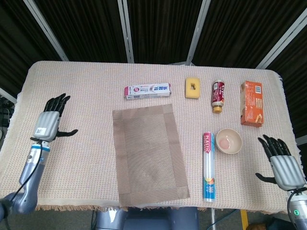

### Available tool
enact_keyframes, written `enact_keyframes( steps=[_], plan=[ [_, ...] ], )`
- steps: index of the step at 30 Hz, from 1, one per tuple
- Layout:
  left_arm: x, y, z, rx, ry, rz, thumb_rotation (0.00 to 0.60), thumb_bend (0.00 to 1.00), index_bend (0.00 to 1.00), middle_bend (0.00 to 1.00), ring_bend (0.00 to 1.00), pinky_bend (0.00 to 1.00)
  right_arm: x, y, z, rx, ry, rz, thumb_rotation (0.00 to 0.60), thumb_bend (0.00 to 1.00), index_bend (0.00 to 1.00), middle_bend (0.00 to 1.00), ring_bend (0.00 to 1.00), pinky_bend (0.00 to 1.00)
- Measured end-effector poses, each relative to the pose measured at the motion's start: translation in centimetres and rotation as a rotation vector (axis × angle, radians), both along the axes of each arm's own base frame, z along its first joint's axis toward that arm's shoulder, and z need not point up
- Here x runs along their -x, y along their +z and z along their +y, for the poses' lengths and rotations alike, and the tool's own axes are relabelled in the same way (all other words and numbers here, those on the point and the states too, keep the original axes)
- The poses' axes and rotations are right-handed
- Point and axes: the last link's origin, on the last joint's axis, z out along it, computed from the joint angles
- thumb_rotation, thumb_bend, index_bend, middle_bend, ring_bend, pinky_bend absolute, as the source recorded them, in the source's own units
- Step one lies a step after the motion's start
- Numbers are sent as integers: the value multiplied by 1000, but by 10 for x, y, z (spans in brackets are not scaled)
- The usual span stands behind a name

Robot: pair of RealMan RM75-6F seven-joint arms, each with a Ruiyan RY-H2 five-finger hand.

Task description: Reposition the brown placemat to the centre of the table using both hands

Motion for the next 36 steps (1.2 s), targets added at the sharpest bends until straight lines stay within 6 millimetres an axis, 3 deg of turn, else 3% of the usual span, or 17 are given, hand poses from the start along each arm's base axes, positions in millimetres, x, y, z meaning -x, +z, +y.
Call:
enact_keyframes(
  steps=[4, 10, 17, 29, 36],
  plan=[
    [14, 25, -35, -59, 45, 66, 600, 38, 0, 0, 0, 0, -18, -12, -8, -122, 121, 53, 600, 0, 0, 0, 0, 0],
    [22, 31, -76, -95, 94, 136, 600, 41, 0, 0, 0, 0, -48, -37, -24, -355, 254, 99, 600, 0, 80, 0, 0, 0],
    [20, 33, -86, -80, 56, 145, 600, 41, 0, 0, 0, 0, -94, -71, -25, -608, 386, 38, 600, 0, 90, 0, 0, 0],
    [27, 42, -84, -76, 55, 124, 600, 41, 0, 0, 0, 0, -120, -134, -7, -736, 516, 167, 600, 1, 161, 0, 0, 0],
    [29, 46, -82, -74, 60, 117, 600, 42, 0, 0, 0, 0, -136, -170, -2, -734, 567, 184, 600, 60, 184, 0, 0, 0]
  ],
)
